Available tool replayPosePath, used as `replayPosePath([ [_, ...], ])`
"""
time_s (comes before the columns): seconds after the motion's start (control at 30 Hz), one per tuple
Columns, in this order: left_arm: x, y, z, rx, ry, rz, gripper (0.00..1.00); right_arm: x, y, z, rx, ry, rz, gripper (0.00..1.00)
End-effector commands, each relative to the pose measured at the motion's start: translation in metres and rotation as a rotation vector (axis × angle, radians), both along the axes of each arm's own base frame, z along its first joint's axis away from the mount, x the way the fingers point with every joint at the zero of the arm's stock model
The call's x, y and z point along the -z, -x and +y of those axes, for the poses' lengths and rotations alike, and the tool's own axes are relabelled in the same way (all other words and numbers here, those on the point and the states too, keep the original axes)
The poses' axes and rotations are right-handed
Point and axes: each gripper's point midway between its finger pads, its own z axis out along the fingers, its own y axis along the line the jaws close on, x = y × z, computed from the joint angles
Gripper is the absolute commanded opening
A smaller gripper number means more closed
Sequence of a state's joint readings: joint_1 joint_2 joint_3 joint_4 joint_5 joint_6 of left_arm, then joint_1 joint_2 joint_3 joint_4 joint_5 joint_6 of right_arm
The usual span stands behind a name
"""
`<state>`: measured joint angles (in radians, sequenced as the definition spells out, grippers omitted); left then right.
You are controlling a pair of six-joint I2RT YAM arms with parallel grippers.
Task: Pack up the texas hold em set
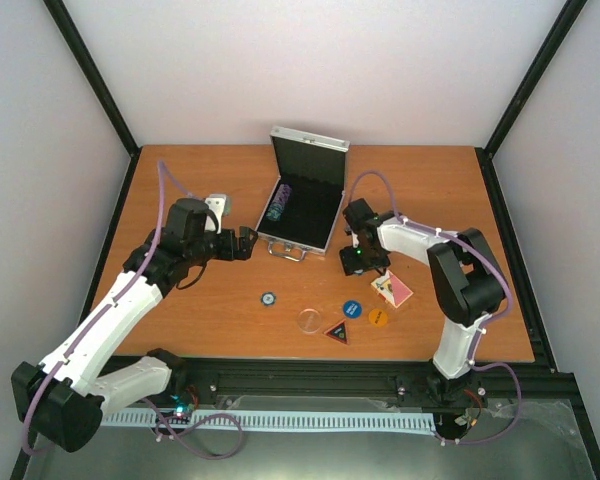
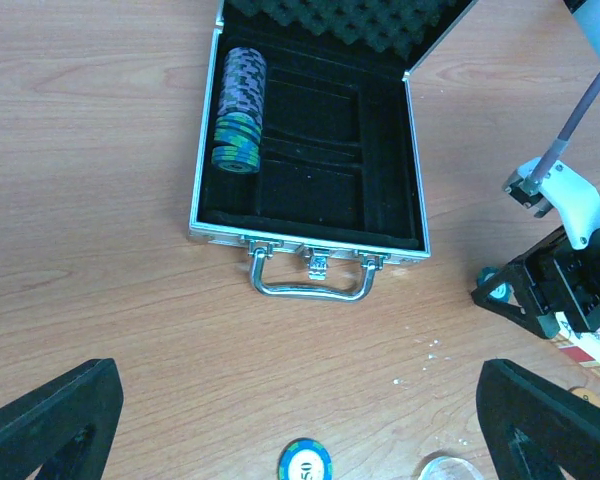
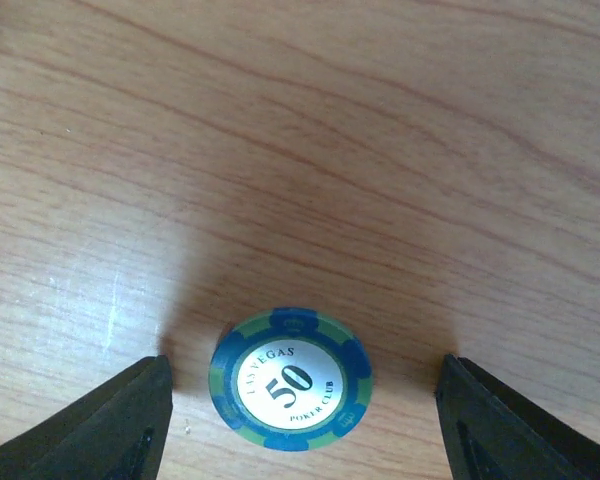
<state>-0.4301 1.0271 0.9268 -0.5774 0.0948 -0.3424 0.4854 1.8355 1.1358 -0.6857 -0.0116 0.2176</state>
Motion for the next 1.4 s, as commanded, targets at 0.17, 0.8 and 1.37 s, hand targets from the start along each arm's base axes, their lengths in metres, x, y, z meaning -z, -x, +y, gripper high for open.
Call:
replayPosePath([
  [0.17, -0.005, -0.001, 0.001, -0.001, 0.0, -0.021, 1.0, 0.035, 0.029, 0.007, -0.029, 0.092, 0.071, 0.71],
  [0.8, 0.0, -0.001, 0.001, -0.002, -0.004, -0.012, 1.0, 0.043, 0.04, -0.008, -0.01, 0.147, 0.082, 0.53],
  [1.37, -0.008, -0.003, 0.0, 0.0, 0.001, -0.026, 1.0, 0.003, 0.029, 0.008, -0.017, 0.086, 0.02, 0.37],
])
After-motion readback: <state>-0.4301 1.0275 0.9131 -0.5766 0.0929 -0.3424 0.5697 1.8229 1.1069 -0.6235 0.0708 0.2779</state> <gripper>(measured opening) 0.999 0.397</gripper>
